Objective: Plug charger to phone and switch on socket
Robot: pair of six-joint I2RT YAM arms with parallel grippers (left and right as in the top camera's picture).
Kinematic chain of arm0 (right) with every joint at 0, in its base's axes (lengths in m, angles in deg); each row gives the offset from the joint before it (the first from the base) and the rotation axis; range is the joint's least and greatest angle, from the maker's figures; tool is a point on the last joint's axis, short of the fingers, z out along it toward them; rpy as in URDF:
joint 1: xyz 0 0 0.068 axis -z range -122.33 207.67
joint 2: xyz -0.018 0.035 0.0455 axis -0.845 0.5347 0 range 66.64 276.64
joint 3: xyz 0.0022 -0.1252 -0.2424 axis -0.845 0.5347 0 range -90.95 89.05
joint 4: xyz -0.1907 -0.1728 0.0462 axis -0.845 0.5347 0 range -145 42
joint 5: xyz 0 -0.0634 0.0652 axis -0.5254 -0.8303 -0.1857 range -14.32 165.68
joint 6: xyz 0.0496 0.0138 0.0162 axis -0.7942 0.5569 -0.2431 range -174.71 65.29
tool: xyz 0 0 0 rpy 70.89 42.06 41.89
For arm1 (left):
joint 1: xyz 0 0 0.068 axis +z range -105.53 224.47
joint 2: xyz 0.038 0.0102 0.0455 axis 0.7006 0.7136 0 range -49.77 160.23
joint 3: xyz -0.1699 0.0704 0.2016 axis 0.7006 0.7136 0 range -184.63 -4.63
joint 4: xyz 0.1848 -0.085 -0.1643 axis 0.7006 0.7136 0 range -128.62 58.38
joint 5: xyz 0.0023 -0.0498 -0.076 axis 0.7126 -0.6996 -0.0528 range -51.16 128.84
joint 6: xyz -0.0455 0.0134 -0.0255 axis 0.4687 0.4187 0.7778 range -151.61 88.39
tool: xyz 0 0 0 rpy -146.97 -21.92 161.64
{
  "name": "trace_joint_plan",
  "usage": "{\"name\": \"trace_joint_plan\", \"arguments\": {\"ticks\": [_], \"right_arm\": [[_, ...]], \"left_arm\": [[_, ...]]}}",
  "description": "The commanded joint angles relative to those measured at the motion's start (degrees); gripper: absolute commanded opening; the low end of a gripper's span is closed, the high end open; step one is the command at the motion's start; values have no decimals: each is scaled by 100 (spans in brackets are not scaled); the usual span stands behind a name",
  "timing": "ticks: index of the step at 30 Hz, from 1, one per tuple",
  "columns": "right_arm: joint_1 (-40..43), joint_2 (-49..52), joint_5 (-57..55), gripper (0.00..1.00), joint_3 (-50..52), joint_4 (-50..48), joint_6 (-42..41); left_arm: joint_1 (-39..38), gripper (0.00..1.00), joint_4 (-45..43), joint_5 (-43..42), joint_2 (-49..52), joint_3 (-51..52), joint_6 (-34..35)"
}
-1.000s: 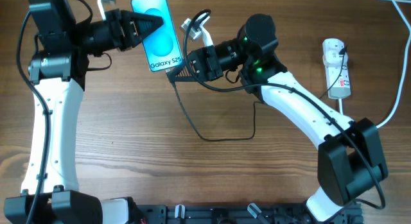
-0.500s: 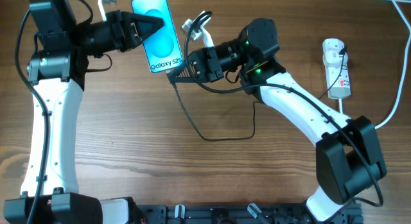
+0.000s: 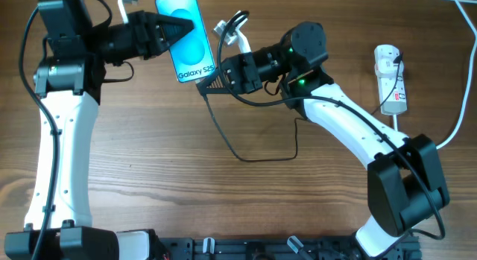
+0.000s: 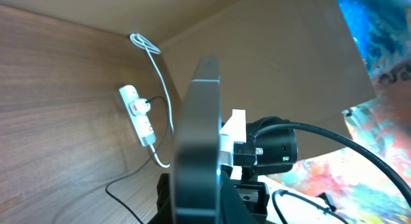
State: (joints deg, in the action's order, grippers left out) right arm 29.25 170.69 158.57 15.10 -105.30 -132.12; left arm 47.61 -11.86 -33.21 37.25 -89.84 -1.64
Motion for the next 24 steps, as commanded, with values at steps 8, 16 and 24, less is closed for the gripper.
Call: {"name": "trace_joint_plan", "arguments": {"ticks": [8, 16, 24], "right_arm": [[33, -203, -2468, 12, -520, 101, 254], [33, -203, -1504, 5, -520, 1987, 1814], [33, -203, -2009, 23, -520, 4260, 3560]], "left_arm": [[-566, 4, 225, -282, -2, 463, -378], [-66, 4, 109, -175, -2, 463, -385], [1663, 4, 131, -177, -2, 463, -385]]}}
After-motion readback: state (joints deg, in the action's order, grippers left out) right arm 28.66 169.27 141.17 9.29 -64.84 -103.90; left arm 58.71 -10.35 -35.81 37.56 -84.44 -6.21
